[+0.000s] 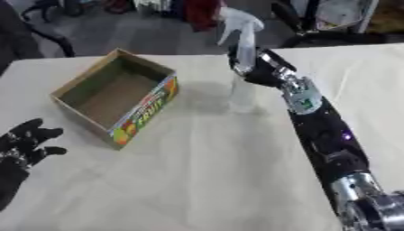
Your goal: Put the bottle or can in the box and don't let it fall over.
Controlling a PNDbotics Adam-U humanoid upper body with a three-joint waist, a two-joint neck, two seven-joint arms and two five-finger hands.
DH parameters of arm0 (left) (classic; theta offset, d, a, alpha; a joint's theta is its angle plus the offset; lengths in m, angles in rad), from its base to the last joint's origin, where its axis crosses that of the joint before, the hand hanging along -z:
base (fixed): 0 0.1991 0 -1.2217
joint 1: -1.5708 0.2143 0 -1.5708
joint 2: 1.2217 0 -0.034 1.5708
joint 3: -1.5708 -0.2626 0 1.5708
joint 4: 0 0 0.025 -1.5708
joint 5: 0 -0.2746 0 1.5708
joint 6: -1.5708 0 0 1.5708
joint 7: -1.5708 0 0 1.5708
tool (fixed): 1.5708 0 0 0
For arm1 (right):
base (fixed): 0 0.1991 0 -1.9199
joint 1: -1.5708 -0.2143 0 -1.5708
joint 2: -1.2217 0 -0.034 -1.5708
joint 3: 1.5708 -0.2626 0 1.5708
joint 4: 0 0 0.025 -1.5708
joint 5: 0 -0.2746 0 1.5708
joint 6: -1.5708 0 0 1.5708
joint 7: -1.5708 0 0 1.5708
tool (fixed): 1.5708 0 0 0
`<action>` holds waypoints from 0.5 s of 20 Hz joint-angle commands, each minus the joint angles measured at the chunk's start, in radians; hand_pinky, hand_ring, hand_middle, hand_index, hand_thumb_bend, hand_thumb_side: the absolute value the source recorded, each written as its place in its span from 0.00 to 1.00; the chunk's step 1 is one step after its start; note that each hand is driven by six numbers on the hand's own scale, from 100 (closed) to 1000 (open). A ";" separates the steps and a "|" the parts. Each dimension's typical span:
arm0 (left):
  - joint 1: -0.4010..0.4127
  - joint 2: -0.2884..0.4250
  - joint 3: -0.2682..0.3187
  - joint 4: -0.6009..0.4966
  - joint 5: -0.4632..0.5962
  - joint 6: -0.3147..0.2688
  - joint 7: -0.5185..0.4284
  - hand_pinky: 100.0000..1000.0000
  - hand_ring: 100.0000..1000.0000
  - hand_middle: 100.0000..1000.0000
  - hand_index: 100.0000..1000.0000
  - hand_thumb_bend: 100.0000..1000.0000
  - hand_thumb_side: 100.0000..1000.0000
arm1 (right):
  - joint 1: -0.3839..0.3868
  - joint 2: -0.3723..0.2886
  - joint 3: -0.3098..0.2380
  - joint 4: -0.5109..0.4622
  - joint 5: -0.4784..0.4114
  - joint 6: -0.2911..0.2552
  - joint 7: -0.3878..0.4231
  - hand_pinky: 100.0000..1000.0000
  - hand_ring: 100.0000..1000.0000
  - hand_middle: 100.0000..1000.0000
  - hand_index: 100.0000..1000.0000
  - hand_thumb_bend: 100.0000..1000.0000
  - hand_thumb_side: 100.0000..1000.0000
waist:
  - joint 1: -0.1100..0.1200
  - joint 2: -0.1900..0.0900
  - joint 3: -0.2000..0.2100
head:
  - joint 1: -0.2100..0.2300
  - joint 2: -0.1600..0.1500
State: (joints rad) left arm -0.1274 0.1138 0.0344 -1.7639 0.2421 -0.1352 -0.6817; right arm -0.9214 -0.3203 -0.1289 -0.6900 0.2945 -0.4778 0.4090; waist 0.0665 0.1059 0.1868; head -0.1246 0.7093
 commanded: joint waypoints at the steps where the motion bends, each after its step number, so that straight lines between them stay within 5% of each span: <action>1: -0.015 0.007 0.001 -0.021 0.006 -0.001 -0.001 0.76 0.92 0.72 0.93 0.07 0.91 | -0.010 -0.017 -0.005 0.000 0.013 0.000 -0.010 0.82 0.83 0.76 0.85 0.00 0.47 | 0.001 -0.009 -0.001 | -0.001 -0.017; 10: -0.021 0.005 0.001 -0.023 0.010 0.000 -0.001 0.76 0.92 0.72 0.93 0.07 0.91 | 0.001 -0.015 -0.006 0.022 0.040 -0.001 -0.033 0.81 0.82 0.74 0.83 0.00 0.45 | 0.002 -0.007 -0.002 | -0.001 -0.028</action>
State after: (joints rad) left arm -0.1343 0.1134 0.0344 -1.7692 0.2472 -0.1351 -0.6816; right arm -0.9079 -0.3204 -0.1314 -0.6692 0.3240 -0.4792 0.3811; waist 0.0685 0.1064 0.1851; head -0.1247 0.6925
